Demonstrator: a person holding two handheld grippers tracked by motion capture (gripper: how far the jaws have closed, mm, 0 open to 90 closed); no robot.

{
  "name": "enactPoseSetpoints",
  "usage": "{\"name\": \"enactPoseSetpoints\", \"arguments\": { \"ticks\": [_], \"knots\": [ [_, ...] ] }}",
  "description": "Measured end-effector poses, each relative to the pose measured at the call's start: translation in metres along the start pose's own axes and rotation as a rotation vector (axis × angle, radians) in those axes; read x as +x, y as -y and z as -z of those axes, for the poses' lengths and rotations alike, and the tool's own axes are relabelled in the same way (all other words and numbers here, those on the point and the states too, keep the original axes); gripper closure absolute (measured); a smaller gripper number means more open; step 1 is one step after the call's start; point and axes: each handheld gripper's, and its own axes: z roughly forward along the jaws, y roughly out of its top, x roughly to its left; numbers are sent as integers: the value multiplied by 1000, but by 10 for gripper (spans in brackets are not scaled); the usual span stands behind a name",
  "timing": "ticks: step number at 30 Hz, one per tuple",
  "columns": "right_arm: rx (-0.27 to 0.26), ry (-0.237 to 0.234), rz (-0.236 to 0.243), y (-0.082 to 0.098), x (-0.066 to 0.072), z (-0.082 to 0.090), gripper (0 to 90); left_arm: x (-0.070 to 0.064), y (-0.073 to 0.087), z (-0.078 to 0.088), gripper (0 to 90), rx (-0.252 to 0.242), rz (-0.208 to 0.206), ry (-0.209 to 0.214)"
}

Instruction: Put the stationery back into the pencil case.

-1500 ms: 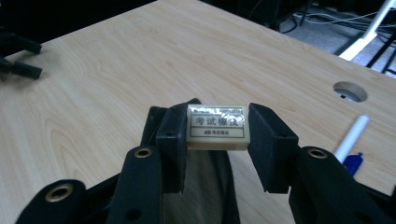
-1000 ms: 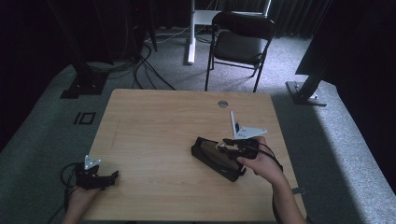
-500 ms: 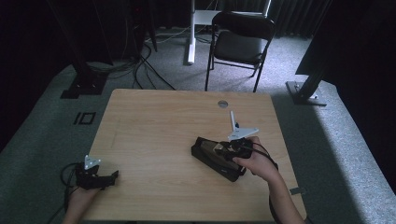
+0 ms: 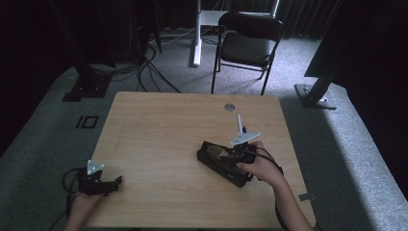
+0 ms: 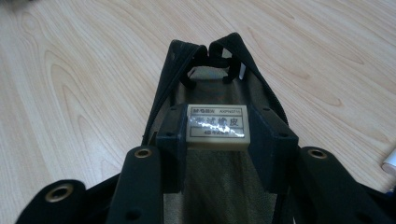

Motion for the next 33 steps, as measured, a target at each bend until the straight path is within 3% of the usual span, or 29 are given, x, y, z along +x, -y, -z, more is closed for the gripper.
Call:
{"name": "enactPoseSetpoints", "arguments": {
  "ticks": [33],
  "knots": [
    [167,-15,-2,-7,0,-27,590,0,0,0,3,0,0,0]
  ]
}}
